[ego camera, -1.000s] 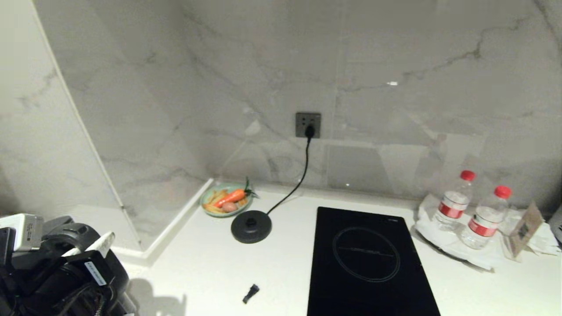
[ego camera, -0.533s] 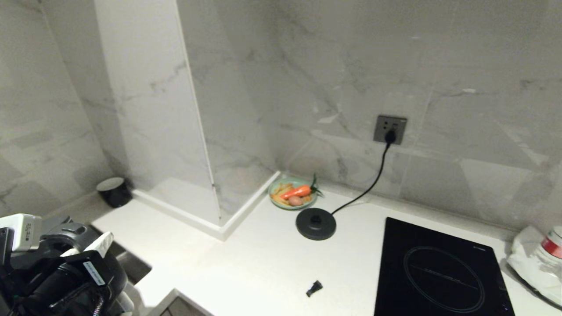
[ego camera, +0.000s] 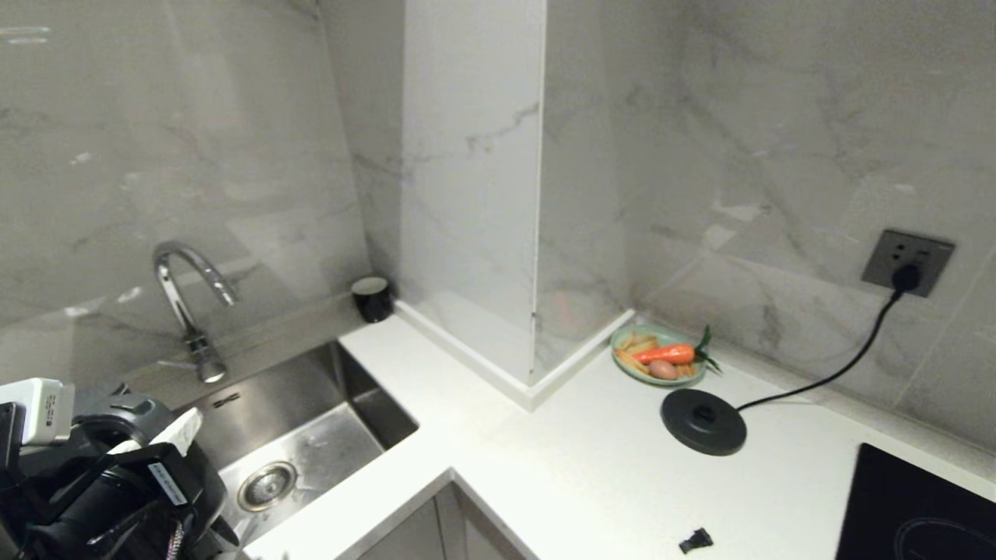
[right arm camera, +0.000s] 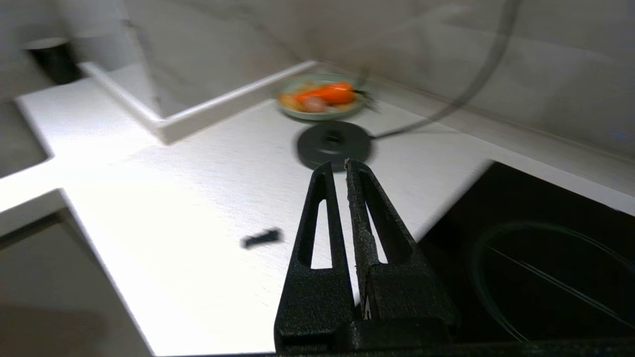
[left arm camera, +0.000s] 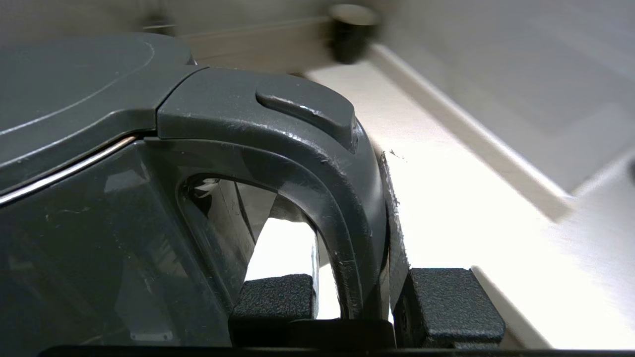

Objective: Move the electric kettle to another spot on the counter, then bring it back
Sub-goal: Place it by the sink

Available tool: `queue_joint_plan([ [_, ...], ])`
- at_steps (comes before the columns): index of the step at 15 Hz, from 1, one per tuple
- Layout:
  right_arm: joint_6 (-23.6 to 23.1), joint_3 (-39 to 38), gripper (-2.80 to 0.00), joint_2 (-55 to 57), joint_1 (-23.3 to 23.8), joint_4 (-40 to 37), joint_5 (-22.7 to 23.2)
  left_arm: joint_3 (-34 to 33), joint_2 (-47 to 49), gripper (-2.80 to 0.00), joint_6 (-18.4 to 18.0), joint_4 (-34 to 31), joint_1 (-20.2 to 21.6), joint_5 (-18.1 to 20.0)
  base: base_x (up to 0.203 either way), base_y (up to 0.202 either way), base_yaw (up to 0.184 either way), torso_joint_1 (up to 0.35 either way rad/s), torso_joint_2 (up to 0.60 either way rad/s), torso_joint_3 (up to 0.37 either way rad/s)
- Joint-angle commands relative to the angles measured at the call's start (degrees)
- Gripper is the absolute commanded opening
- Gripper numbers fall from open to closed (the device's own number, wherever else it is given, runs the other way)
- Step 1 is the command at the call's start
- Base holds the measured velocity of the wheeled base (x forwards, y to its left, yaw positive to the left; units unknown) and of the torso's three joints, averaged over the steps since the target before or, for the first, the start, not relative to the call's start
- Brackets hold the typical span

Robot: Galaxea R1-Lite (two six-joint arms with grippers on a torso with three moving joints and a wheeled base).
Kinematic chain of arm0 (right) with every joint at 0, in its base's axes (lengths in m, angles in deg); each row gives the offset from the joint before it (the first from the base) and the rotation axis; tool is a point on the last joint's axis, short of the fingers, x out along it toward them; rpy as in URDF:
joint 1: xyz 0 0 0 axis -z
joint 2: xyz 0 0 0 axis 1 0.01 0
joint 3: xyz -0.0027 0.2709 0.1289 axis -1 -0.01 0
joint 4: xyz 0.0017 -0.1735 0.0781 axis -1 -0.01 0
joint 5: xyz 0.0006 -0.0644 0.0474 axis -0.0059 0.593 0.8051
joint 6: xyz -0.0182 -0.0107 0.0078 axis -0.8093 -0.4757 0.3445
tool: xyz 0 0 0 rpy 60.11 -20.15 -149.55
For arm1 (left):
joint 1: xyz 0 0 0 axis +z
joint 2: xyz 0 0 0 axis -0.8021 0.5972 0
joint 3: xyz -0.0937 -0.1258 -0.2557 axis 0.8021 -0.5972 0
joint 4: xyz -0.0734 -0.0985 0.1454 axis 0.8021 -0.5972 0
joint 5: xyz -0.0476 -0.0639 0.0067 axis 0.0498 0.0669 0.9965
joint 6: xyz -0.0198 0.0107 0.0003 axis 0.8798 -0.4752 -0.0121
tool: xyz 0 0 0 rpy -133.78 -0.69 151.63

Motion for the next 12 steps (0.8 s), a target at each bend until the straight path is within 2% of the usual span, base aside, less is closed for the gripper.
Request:
queue_joint_plan([
  [1,-0.02,0.0,-2.8,0.0,0.0,0.01,0.03,0.11,0.17,-2.8,0.06,0.41,-0.01,-0.13,0.0,-0.004,0.181,0.002,0.0,0.002],
  [5,-0.11,0.0,-2.8,0.0,0.0,0.01,0.01,0.28,0.17,-2.8,-0.03,0.41,-0.01,-0.05,-0.003,-0.005,0.162,0.003,0.0,0.002],
  [9,-0.02,0.0,-2.8,0.0,0.0,0.01,0.01,2.41,0.32,-2.8,0.22,0.37,0.52,-0.02,0.0,0.0,0.023,0.001,0.0,0.001],
  [12,-0.02,0.0,-2.8,0.0,0.0,0.01,0.01,7.92,4.89,-2.8,-0.66,0.15,8.27,0.44,0.0,0.0,0.0,0.0,0.0,0.0],
])
